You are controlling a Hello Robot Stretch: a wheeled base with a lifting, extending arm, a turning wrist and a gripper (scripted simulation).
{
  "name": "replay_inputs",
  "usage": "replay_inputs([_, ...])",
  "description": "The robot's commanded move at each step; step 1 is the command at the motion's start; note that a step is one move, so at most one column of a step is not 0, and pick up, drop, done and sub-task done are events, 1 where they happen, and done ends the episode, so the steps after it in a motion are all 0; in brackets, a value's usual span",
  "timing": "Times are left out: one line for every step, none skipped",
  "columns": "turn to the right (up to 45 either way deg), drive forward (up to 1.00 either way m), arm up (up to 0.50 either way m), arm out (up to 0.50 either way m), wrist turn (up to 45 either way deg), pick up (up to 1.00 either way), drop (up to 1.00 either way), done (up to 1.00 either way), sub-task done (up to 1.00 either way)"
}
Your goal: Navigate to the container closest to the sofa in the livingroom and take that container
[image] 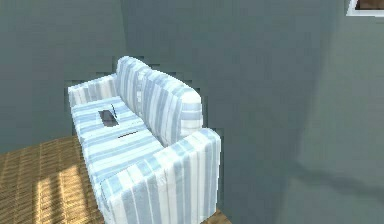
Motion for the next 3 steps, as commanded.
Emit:
replay_inputs([0.0, 0.0, 0.0, 0.0, 45.0, 0.0, 0.0, 0.0, 0.0])
replay_inputs([0.0, 0.0, 0.0, 0.0, 36.0, 0.0, 0.0, 0.0, 0.0])
replay_inputs([0.0, 0.0, -0.3, 0.0, 0.0, 0.0, 0.0, 0.0, 0.0])
